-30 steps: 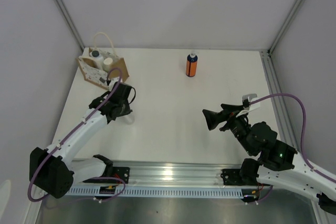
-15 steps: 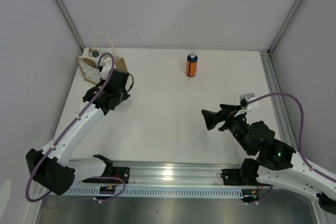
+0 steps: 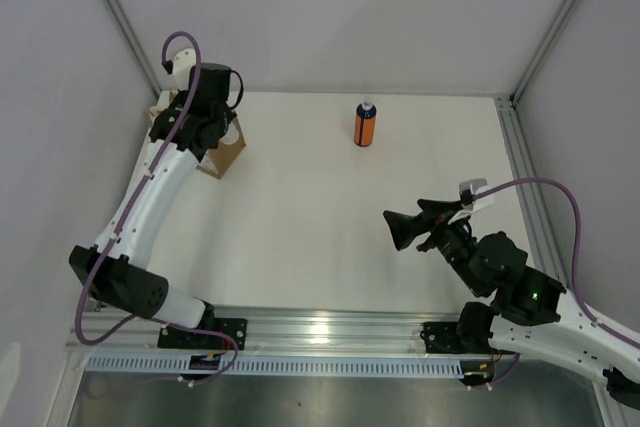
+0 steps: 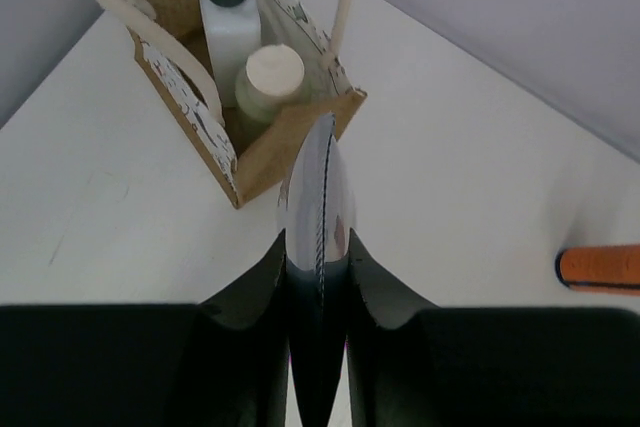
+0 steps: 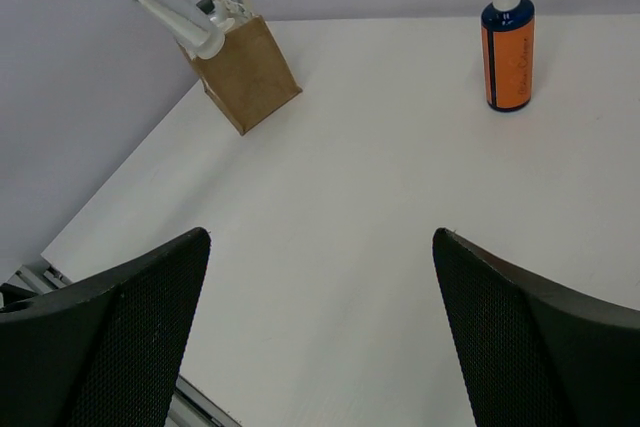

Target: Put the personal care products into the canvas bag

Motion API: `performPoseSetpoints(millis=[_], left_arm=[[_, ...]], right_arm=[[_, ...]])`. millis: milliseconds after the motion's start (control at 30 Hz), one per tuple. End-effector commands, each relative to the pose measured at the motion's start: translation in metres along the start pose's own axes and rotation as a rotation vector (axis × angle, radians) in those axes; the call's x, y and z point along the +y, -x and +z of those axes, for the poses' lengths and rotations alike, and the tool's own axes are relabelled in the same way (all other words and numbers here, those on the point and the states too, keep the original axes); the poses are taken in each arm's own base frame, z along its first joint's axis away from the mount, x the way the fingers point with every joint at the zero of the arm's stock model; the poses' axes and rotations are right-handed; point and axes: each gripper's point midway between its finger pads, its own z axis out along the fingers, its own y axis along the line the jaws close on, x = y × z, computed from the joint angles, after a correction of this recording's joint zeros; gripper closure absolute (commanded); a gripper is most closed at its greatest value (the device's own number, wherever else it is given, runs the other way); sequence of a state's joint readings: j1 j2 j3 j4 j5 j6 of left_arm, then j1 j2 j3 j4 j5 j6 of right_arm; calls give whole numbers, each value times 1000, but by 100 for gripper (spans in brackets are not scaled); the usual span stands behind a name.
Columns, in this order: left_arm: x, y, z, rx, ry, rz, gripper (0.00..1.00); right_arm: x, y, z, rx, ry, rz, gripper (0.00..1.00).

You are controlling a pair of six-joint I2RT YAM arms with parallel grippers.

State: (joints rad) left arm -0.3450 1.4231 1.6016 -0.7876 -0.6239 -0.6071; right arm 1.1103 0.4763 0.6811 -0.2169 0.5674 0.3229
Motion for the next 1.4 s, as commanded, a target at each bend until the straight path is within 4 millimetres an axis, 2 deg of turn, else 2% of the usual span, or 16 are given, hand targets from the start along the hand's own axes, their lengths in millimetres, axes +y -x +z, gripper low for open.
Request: performPoseSetpoints(millis=[0, 33, 100, 133, 267, 300, 367, 533, 800, 1000, 1133, 1300, 1367], left_arm=[[-2, 53, 16, -112, 12, -63, 100], [1, 66, 20, -131, 19, -62, 100], [0, 74, 32, -136, 30, -55, 100], [-1, 87, 34, -168, 21, -53, 100], [2, 107, 46, -221, 34, -70, 100], [4, 107, 53, -219, 50, -64, 100], [10, 117, 55, -232, 85, -66, 100], [29, 106, 79, -183, 176, -40, 100], [64, 93, 93, -141, 281, -27, 100], [74, 85, 100, -117, 333, 20, 100], [71, 82, 110, -113, 325, 42, 100], [62, 68, 129, -79, 302, 43, 100], [59, 52, 144, -45, 298, 36, 100]], right_arm=[[7, 18, -5, -39, 31, 48, 3], [7, 17, -5, -36, 31, 46, 4], [8, 17, -5, -33, 40, 46, 3], [10, 18, -6, -33, 48, 49, 3], [14, 17, -7, -25, 70, 56, 4], [15, 17, -7, -24, 73, 57, 4], [14, 17, -6, -24, 66, 54, 4], [14, 16, -5, -21, 65, 51, 4], [16, 17, -7, -20, 78, 56, 4], [16, 18, -7, -23, 77, 58, 4], [15, 19, -8, -26, 75, 61, 4], [15, 19, -8, -24, 78, 60, 4], [15, 19, -9, -26, 77, 63, 4]])
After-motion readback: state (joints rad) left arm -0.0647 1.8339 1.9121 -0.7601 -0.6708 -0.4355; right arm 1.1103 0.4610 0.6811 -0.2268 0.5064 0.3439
